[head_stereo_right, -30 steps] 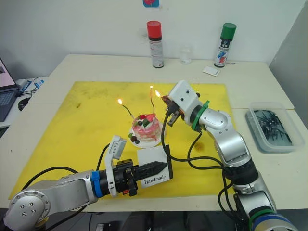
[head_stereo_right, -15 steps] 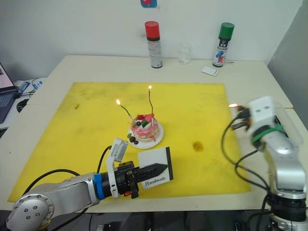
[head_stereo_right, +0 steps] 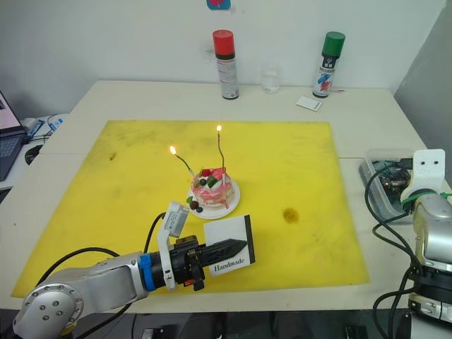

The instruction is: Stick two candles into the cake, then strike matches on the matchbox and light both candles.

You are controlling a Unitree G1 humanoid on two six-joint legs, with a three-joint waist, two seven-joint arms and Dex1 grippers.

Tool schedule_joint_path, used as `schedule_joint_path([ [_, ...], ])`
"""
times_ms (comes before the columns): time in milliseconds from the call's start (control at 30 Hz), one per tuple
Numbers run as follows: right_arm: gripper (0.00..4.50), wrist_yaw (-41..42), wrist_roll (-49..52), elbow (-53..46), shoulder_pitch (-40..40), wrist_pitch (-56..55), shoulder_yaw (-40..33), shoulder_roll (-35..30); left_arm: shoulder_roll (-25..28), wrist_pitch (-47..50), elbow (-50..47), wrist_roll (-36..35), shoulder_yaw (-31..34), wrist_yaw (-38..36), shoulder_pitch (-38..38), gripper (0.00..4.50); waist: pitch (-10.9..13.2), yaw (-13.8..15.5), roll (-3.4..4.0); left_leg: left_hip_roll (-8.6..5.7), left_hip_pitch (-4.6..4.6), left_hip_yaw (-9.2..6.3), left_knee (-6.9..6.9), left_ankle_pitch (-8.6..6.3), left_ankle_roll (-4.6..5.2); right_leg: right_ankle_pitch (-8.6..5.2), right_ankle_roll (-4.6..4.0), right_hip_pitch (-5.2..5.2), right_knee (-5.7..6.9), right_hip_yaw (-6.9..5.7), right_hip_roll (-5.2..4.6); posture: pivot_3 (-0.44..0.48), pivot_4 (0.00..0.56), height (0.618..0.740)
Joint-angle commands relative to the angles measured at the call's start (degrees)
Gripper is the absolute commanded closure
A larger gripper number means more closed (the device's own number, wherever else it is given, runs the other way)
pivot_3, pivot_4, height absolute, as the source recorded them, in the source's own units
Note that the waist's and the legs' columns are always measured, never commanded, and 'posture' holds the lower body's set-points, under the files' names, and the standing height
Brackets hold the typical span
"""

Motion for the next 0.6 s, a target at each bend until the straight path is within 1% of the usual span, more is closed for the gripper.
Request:
schedule_joint_path([
  [33,1.73,-1.5,-0.6,-2.0,-0.5,-1.4,-0.7,-1.1,-0.3,-0.6,-2.0,0.0,0.8,-0.1,0.6,4.5,0.0,0.0,0.0,0.0,0.0,0.0,0.0,0.0,0.0,0.0,0.0,0.0,0.0,0.0,0.0,0.0,0.15,0.74],
  [167,0.25,-1.6,0.7,-4.5,-2.0,-5.7,0.0,0.3,0.1,-0.7,-2.2,-0.3,1.2,-0.2,1.2,4.5,0.0,0.0,0.0,-0.01,0.0,0.02,0.0,0.0,0.0,0.01,0.01,0.0,0.0,0.02,-0.01,0.0,0.15,0.74],
  [200,0.02,-0.6,1.7,-5.3,-2.7,-7.2,0.7,1.0,0.4,-0.6,-2.2,-0.5,1.4,-0.2,1.4,4.5,0.0,-0.1,0.01,0.0,0.0,0.02,0.0,0.0,0.0,0.01,0.02,0.0,0.0,0.02,0.0,0.0,0.15,0.74],
  [267,0.02,7.3,7.5,-8.7,-2.6,-6.9,4.7,2.5,1.4,-0.1,-2.3,-1.0,1.8,-0.4,1.9,4.5,0.0,-0.3,0.02,0.03,0.02,0.02,0.0,0.0,0.0,0.01,0.03,0.0,0.01,0.03,0.03,0.0,0.15,0.74],
  [300,0.02,12.2,11.0,-12.0,-1.3,-5.6,7.3,2.8,2.3,0.3,-2.4,-1.1,2.2,-0.8,2.4,4.5,0.0,-0.4,0.02,0.06,0.02,0.01,0.0,0.0,0.0,0.01,0.03,0.0,0.01,0.02,0.05,0.0,0.15,0.74],
  [333,0.02,15.3,13.3,-14.2,-0.3,-4.7,9.0,2.7,2.9,0.5,-2.4,-1.1,2.5,-1.2,2.7,4.5,0.0,-0.5,0.03,0.09,0.02,-0.02,0.0,0.0,0.0,0.01,0.02,0.0,0.01,0.0,0.08,0.0,0.15,0.74],
  [433,0.02,29.9,20.3,-22.4,5.9,-5.4,15.2,-2.2,5.6,0.8,-2.0,-3.1,4.9,-2.1,4.6,4.5,0.0,0.0,0.04,0.12,0.0,-0.21,-0.08,0.0,0.0,-0.07,-0.1,0.03,0.01,-0.06,0.08,0.0,0.15,0.74],
  [500,0.02,38.7,23.8,-26.5,9.0,-7.2,18.3,-6.0,6.9,0.9,-0.7,-4.8,6.5,-2.6,5.9,4.5,0.0,0.5,0.09,0.13,-0.07,-0.34,-0.13,0.0,0.0,-0.13,-0.15,0.02,0.01,-0.17,-0.09,0.0,0.15,0.74],
  [533,0.02,43.4,24.7,-28.3,10.4,-8.8,20.3,-8.5,7.3,0.8,0.4,-6.4,7.5,-2.9,7.3,4.5,0.0,0.6,0.09,0.13,-0.08,-0.34,-0.15,-0.01,0.0,-0.14,-0.16,0.04,0.0,-0.18,-0.2,0.0,0.15,0.74],
  [600,0.02,49.5,24.6,-30.1,11.8,-12.3,23.9,-11.6,8.5,1.6,2.2,-7.7,9.2,-4.2,9.6,4.5,0.0,0.4,0.08,0.08,-0.07,-0.31,-0.14,-0.02,0.02,-0.14,-0.12,0.05,-0.04,-0.23,-0.3,0.0,0.15,0.74],
])
